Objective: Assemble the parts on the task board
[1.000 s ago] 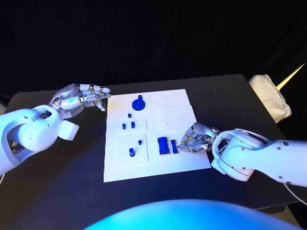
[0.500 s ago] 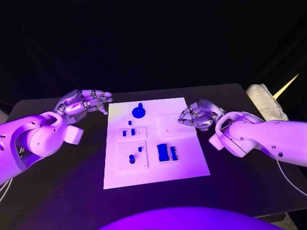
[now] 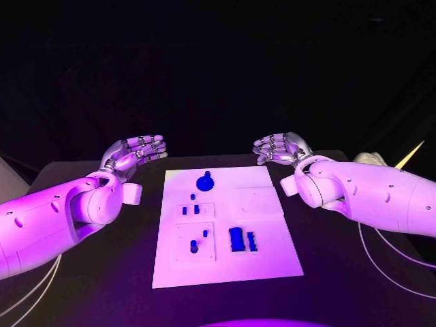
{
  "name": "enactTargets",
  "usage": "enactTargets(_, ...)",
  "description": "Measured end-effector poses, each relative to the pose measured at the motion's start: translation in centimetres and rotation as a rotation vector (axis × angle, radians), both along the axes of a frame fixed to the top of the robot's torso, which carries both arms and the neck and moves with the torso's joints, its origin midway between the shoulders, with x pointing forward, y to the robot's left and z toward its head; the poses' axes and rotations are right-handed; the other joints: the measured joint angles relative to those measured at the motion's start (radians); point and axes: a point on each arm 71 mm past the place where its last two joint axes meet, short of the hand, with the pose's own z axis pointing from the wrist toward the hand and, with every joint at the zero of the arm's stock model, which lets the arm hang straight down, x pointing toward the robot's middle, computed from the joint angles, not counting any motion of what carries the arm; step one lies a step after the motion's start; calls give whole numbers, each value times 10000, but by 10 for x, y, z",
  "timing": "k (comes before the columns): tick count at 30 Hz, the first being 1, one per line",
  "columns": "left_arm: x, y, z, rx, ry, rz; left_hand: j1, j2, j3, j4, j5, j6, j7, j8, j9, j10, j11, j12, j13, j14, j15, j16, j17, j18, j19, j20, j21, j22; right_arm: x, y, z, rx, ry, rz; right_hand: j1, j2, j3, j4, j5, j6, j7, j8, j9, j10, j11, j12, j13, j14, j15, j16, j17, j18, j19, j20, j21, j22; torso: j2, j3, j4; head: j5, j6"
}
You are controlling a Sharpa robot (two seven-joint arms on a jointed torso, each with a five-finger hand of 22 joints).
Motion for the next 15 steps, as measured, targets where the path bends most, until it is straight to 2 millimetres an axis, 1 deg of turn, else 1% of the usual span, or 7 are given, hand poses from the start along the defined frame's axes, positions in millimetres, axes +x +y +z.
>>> enactTargets(3,6,-2,-4,-29,-73,262,48,51,-153,21,-19,-9,-67,-53,-116,46,56,-462,-8,-6,2,-560,-169,-160,197,-40,-393,-335,9,2,-4,278,-80,-30,-7,7,4,-129,-54,74,24,-201,-170,276,95,-447,-1178,97,167,-940,-708,1,-140,88,0,-1327,-79,-2,1,79,133)
enactTargets(4,5,-3,-4,-36,-70,252,-156,181,-518,-26,-184,-614,-213,-192,-321,-586,-66,-615,-57,-468,-111,-851,-270,-248,-213,-253,-608,-543,9,3,-4,305,-73,-7,-258,254,-367,-277,-209,-456,-80,-397,-467,148,-11,-591,-1544,-60,101,-1280,-1117,0,-367,-58,-34,-1884,-87,-1,1,89,158)
enactTargets(6,5,-2,-4,-32,-57,252,-1200,643,-1632,-206,-698,-2660,-593,-575,-963,-2804,-507,-1039,-208,-2126,-547,-1710,-584,-706,-1718,-951,-1245,-1170,8,3,-3,324,-57,1,-1273,827,-1680,-609,-676,-2596,-560,-964,-1379,-998,-338,-914,-2313,-1858,-161,-2091,-2221,-410,-2532,-569,-195,-3216,-87,-1,0,89,141)
enactTargets(10,1,-3,-5,-33,7,261,-3040,1244,-3126,-448,-1375,-5391,-1085,-1072,-1820,-5784,-1116,-1577,-413,-4376,-1138,-2832,-1000,-1095,-3740,-1897,-2081,-1996,3,7,-3,526,-25,-7,-3036,1530,-3441,-1052,-1294,-5456,-1239,-1713,-2607,-5099,-823,-1312,-3231,-5625,-506,-3099,-3648,-1028,-6144,-1279,-402,-4879,-87,6,-12,122,200)
enactTargets(12,-2,-8,-5,-73,61,217,-3983,1421,-3564,-519,-1573,-6192,-1234,-1216,-2071,-6655,-1299,-1733,-468,-5035,-1308,-3157,-1119,-1259,-4330,-2171,-2321,-2234,-3,14,-4,777,39,53,-4589,1743,-3966,-1183,-1478,-6316,-1440,-1938,-2978,-6478,-970,-1433,-3503,-6807,-611,-3400,-4077,-1171,-7251,-1492,-427,-5377,-106,24,-32,192,312)
enactTargets(13,-4,-11,-6,-92,84,199,-5436,1516,-3805,-555,-1681,-6626,-1314,-1295,-2212,-7131,-1397,-1817,-503,-5393,-1401,-3336,-1186,-1325,-4644,-2327,-2457,-2371,-6,18,-4,916,69,87,-6085,1850,-4245,-1251,-1575,-6769,-1543,-2056,-3172,-7208,-1043,-1492,-3645,-7429,-666,-3555,-4303,-1174,-7832,-1602,-483,-5637,-120,33,-45,233,376)
enactTargets(15,-10,-17,-6,-122,132,199,-7367,1616,-4048,-598,-1793,-7084,-1396,-1374,-2351,-7627,-1502,-1904,-536,-5765,-1505,-3520,-1254,-1325,-4987,-2477,-2590,-2504,-14,27,-4,1292,116,143,-7807,1971,-4532,-1327,-1683,-7243,-1649,-2177,-3374,-7980,-1126,-1555,-3794,-8084,-724,-3720,-4540,-1355,-8444,-1721,-484,-5910,-158,61,-81,340,558)
